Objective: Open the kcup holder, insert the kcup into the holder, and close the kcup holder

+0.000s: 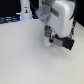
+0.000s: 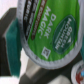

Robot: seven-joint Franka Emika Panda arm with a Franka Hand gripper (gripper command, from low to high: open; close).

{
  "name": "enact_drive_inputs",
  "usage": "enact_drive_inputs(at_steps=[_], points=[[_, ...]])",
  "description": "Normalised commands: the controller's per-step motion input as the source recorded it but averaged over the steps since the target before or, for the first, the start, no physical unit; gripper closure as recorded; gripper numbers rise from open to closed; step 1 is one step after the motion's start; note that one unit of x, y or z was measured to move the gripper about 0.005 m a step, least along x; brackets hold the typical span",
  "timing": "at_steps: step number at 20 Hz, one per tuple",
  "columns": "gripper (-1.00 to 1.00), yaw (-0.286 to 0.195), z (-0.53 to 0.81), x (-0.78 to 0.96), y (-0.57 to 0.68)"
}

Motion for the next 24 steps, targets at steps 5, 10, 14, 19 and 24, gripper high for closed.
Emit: enact_drive_inputs(at_steps=[5,10,14,19,24], points=[[1.00,0.075,0.39,-0.22,0.55],[1.00,0.051,0.26,-0.23,0.54],[1.00,0.048,0.38,-0.13,0.53],[1.00,0.072,0.14,-0.19,0.52],[1.00,0.114,-0.05,-0.24,0.45]])
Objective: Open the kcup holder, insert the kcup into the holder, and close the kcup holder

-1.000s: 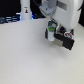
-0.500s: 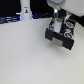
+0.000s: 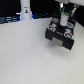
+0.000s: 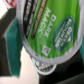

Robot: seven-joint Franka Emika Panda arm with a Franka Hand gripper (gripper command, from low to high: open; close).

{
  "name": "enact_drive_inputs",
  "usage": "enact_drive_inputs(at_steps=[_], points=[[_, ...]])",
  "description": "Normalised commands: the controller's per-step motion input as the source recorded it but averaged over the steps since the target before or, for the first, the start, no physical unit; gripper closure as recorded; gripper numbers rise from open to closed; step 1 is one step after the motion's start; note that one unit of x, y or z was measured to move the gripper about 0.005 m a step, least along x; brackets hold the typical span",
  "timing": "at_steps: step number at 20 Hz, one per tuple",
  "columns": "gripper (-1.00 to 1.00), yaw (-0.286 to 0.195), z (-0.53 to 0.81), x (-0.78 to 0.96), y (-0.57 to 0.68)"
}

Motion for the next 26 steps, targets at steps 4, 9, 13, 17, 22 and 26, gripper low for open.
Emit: enact_drive_inputs(at_steps=[4,9,13,17,22,26], points=[[1.00,0.119,-0.13,-0.14,0.25],[1.00,0.088,-0.25,-0.06,0.05],[1.00,0.096,-0.26,-0.12,0.07],[1.00,0.037,-0.09,-0.09,0.01],[1.00,-0.003,0.23,-0.03,-0.20],[1.00,-0.028,0.24,-0.20,-0.38]])
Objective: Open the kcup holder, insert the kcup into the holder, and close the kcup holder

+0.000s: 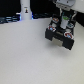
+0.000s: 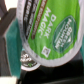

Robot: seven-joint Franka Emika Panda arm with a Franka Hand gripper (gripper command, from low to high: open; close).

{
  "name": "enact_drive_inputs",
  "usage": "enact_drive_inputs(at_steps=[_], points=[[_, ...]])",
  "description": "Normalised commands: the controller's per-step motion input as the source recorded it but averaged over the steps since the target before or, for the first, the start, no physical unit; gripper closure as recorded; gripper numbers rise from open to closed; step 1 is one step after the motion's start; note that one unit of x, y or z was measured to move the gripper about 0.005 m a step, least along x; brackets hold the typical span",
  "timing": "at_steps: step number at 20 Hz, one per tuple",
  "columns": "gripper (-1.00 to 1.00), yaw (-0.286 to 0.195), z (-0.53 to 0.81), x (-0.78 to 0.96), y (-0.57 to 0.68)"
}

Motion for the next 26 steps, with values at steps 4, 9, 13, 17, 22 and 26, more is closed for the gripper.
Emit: enact_drive_inputs(at_steps=[4,9,13,17,22,26], points=[[1.00,-0.020,0.09,-0.18,-0.28],[1.00,0.028,-0.22,-0.05,-0.02],[1.00,0.021,-0.21,-0.04,-0.01],[1.00,0.000,0.02,-0.07,-0.15],[1.00,0.000,0.07,0.00,-0.19],[1.00,-0.005,0.00,0.20,-0.08]])
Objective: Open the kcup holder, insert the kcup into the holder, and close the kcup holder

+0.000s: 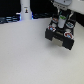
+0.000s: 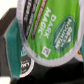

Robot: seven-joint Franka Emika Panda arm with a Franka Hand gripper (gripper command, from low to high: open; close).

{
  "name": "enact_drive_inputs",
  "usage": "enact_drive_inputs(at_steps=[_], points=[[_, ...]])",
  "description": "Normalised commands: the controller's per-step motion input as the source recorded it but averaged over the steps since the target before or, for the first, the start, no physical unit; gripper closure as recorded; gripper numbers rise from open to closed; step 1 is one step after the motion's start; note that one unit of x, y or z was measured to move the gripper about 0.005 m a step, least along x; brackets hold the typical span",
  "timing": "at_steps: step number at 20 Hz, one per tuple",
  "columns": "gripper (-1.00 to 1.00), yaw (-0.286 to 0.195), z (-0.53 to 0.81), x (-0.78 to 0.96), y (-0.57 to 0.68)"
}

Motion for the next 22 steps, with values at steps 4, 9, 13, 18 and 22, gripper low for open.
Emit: enact_drive_inputs(at_steps=[4,9,13,18,22], points=[[1.00,-0.031,0.00,0.36,-0.07],[1.00,-0.033,0.01,0.33,-0.07],[1.00,0.005,-0.17,0.05,-0.02],[1.00,0.003,-0.15,-0.01,0.00],[1.00,0.016,-0.19,0.04,0.07]])
